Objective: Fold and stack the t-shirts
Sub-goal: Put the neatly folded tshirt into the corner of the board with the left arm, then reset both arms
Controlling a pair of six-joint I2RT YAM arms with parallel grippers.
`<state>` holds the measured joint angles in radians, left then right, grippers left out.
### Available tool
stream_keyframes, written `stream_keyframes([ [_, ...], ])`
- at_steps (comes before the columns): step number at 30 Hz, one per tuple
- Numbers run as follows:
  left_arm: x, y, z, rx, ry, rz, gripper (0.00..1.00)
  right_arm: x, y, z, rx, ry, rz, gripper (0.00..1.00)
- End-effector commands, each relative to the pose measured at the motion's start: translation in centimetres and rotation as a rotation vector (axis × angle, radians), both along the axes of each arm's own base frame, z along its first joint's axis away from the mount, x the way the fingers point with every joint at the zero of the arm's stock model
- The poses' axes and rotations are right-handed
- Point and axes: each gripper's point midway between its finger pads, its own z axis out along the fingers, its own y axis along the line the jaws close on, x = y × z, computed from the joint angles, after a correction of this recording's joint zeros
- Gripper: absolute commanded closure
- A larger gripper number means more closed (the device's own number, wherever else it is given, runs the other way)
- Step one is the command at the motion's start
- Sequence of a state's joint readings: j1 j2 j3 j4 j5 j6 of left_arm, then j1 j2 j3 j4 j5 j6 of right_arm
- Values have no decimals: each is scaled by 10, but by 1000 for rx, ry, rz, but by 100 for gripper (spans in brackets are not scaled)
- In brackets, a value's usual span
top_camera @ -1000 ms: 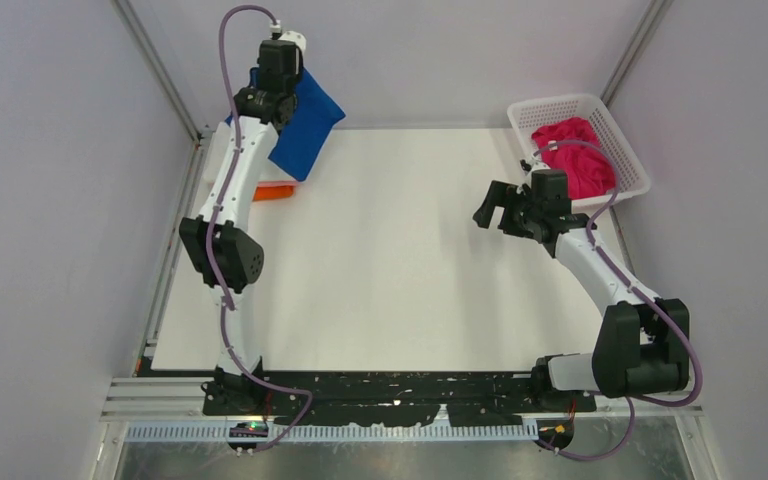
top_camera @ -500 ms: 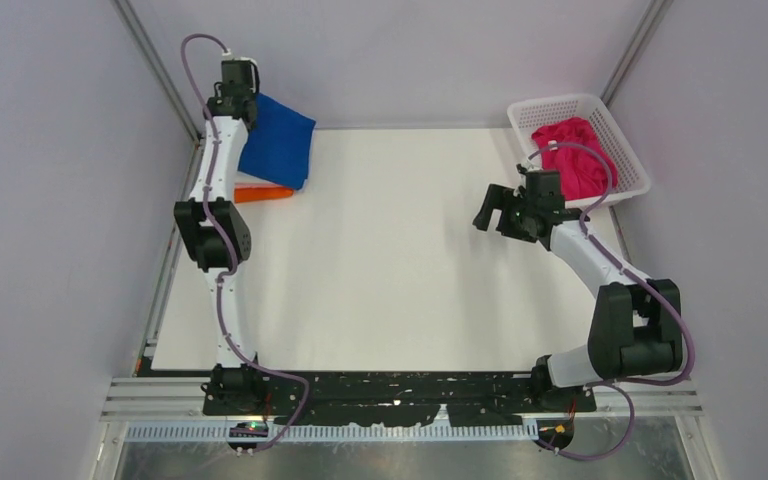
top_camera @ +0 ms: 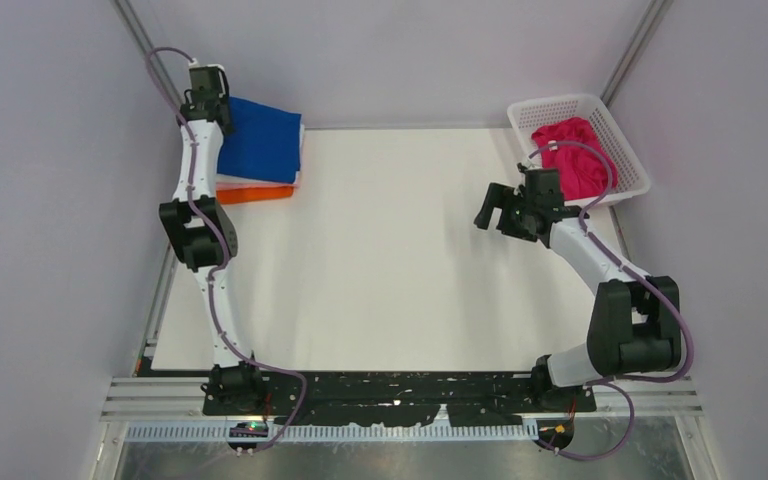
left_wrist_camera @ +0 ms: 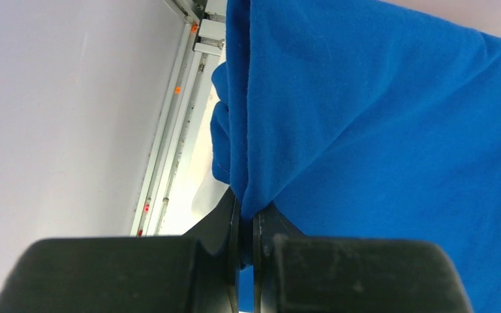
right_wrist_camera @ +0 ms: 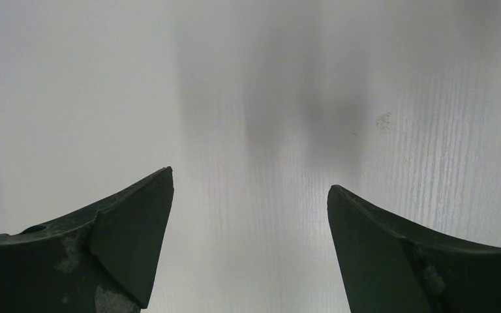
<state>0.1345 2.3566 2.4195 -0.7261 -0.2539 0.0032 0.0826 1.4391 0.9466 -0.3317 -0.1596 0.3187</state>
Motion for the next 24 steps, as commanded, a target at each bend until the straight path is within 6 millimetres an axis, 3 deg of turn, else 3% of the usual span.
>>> stream_keyframes([
  [1,18,0,24,0,-110,5,100,14,0,17,11,-40,-16,4],
  [2,17,2,25,4,-115,17,97,15,0,17,13,-41,-15,5],
  [3,17,4,26,10,-118,34,86,15,1,17,13,-39,-14,5],
  [4,15,8,29,18,-124,58,66,15,1,18,14,-40,-15,5],
  [6,13,11,35,23,-138,83,13,16,1,18,15,-40,-16,5],
  [7,13,10,38,21,-144,81,2,16,1,20,16,-43,-16,5],
  [16,5,-5,70,-58,-217,54,0,14,1,27,21,-69,-16,5],
  [22,2,-50,74,-224,-220,-73,0,11,3,28,30,-82,-3,4],
  [24,-5,-69,83,-274,-228,-102,0,11,4,30,35,-93,2,5],
])
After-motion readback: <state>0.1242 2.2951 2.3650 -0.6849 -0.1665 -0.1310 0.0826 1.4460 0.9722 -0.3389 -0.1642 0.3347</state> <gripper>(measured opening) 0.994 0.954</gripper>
